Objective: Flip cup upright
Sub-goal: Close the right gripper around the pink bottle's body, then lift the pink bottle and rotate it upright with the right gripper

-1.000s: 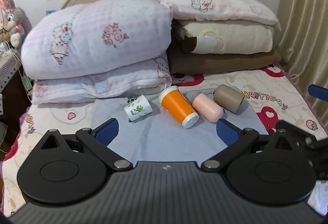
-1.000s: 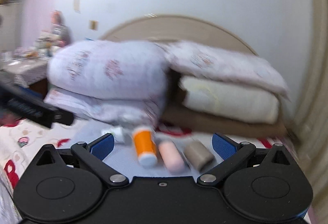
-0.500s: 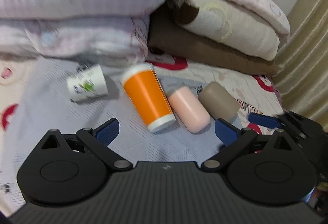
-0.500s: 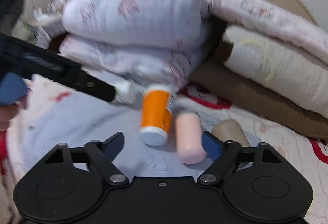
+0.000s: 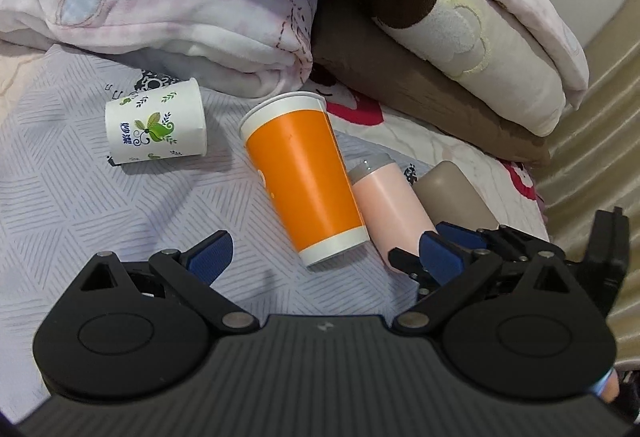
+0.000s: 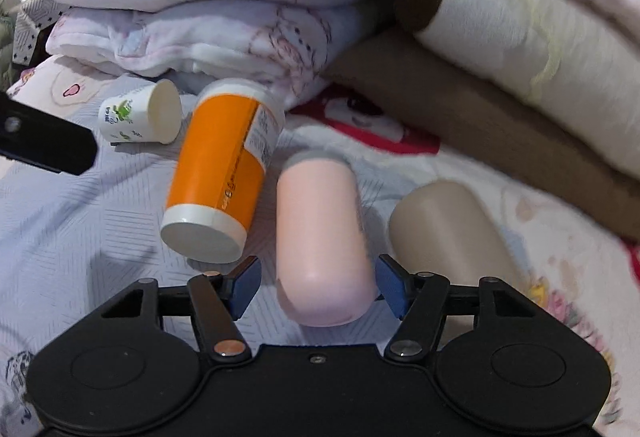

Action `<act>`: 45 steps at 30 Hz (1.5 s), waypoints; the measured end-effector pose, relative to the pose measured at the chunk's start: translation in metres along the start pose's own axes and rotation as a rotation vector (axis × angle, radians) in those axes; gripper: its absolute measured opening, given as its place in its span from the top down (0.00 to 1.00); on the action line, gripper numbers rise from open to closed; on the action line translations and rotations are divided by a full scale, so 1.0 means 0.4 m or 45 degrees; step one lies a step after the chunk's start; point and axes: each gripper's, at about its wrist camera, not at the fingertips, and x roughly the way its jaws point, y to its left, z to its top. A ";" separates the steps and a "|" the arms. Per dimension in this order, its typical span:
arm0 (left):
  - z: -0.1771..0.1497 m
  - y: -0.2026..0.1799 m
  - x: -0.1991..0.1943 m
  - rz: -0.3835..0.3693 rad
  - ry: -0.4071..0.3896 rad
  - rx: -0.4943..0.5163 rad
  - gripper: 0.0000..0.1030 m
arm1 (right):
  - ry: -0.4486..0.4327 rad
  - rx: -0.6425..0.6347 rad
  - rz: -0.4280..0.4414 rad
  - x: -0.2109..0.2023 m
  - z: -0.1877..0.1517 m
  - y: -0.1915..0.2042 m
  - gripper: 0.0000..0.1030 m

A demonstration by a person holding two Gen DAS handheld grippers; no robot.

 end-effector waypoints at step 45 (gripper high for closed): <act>-0.168 0.072 -0.089 -0.124 0.319 -0.064 0.03 | 0.241 0.904 0.403 -0.153 -0.222 0.188 0.34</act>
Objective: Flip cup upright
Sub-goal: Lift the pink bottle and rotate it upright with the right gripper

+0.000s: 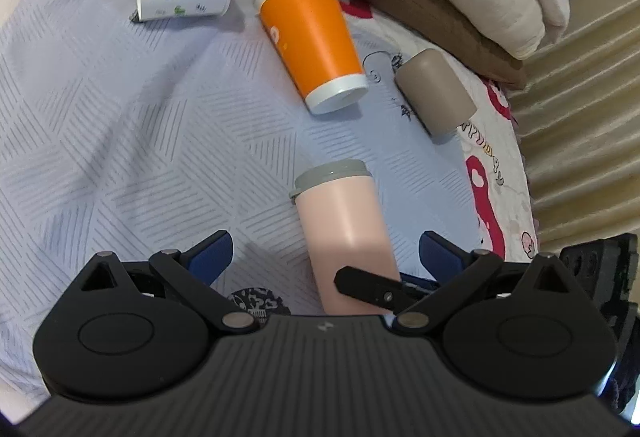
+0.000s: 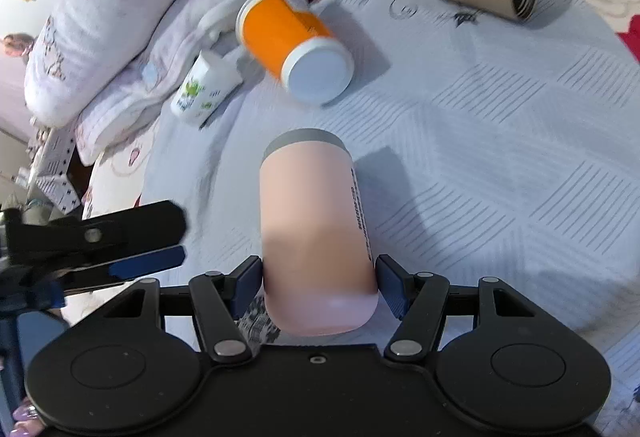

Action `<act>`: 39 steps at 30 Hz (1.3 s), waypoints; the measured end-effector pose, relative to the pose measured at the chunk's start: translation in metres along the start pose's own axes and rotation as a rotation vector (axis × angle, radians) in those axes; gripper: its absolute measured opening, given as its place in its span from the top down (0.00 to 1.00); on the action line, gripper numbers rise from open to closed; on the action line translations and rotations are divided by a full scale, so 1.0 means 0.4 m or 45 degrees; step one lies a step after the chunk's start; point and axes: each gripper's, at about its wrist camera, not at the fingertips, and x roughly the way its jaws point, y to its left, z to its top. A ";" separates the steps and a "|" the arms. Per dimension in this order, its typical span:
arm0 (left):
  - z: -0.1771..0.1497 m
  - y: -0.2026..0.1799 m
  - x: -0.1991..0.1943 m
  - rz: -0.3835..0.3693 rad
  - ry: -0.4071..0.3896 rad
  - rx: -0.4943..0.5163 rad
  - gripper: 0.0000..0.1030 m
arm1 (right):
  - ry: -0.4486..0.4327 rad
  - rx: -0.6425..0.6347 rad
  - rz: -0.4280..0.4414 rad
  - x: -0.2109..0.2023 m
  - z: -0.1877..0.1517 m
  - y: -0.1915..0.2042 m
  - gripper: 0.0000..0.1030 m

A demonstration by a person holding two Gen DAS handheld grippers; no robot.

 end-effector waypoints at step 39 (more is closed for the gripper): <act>-0.012 -0.037 0.048 -0.059 -0.011 0.224 0.44 | -0.064 -0.637 -0.060 0.008 -0.023 0.125 0.33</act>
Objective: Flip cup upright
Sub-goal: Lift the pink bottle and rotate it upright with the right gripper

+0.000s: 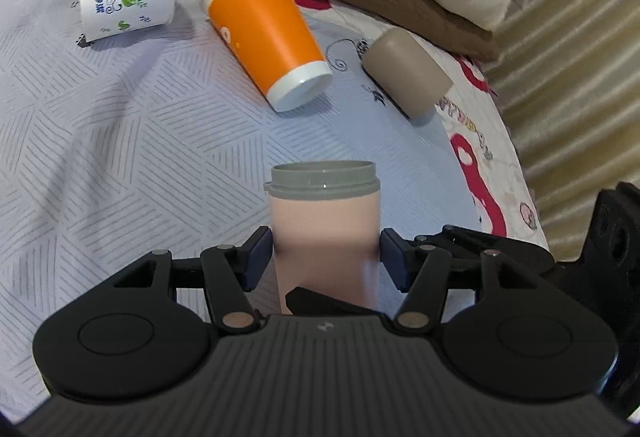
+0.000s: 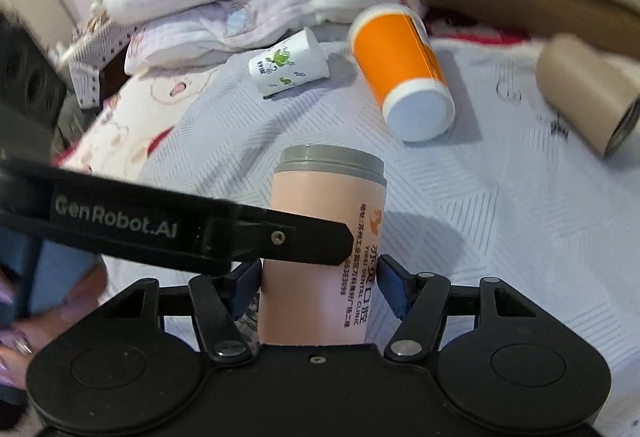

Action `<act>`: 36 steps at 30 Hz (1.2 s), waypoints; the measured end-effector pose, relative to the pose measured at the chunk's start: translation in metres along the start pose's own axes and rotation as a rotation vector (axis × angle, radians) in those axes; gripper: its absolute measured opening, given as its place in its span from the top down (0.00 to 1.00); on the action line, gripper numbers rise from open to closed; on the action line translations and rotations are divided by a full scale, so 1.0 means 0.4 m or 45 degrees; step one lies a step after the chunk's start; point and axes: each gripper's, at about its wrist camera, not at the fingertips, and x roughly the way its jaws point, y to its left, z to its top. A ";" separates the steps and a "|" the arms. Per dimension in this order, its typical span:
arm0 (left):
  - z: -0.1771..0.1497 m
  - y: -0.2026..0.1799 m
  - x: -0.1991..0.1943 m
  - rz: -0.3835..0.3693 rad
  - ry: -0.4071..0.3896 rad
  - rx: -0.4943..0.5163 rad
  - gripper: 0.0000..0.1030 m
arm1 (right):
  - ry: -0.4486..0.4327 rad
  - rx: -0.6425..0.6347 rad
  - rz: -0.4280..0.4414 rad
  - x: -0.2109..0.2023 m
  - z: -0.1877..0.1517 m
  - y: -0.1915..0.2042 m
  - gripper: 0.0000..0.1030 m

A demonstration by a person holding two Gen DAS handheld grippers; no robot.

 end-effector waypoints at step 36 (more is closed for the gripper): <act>0.033 -0.040 -0.019 0.152 -0.447 0.308 0.44 | -0.610 -0.604 -0.289 0.076 0.005 0.007 0.33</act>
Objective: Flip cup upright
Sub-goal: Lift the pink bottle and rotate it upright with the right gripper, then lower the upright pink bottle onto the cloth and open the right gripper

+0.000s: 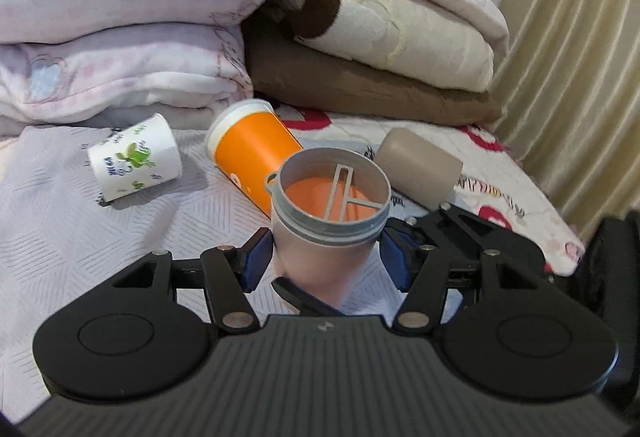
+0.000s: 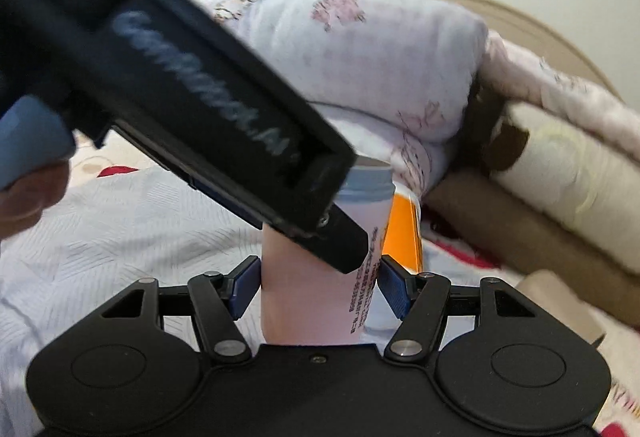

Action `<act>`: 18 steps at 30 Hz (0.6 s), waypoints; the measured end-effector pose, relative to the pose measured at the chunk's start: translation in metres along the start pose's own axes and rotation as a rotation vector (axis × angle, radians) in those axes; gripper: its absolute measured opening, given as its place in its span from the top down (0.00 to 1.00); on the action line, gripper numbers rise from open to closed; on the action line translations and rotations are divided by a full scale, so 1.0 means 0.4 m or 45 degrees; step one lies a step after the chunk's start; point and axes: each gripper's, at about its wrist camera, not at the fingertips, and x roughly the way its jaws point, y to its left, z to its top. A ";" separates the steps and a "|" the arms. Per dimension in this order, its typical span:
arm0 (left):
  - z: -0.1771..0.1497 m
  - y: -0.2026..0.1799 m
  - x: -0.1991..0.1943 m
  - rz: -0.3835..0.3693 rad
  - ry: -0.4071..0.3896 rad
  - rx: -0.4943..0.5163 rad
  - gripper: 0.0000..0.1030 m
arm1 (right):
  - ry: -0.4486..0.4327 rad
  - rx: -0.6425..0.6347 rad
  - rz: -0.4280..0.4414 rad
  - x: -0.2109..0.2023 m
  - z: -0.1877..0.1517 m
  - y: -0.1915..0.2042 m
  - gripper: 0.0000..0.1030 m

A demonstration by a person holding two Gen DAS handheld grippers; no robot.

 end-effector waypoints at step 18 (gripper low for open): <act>-0.015 0.001 0.014 -0.073 0.059 -0.085 0.29 | 0.109 0.093 -0.027 0.041 0.023 -0.038 0.26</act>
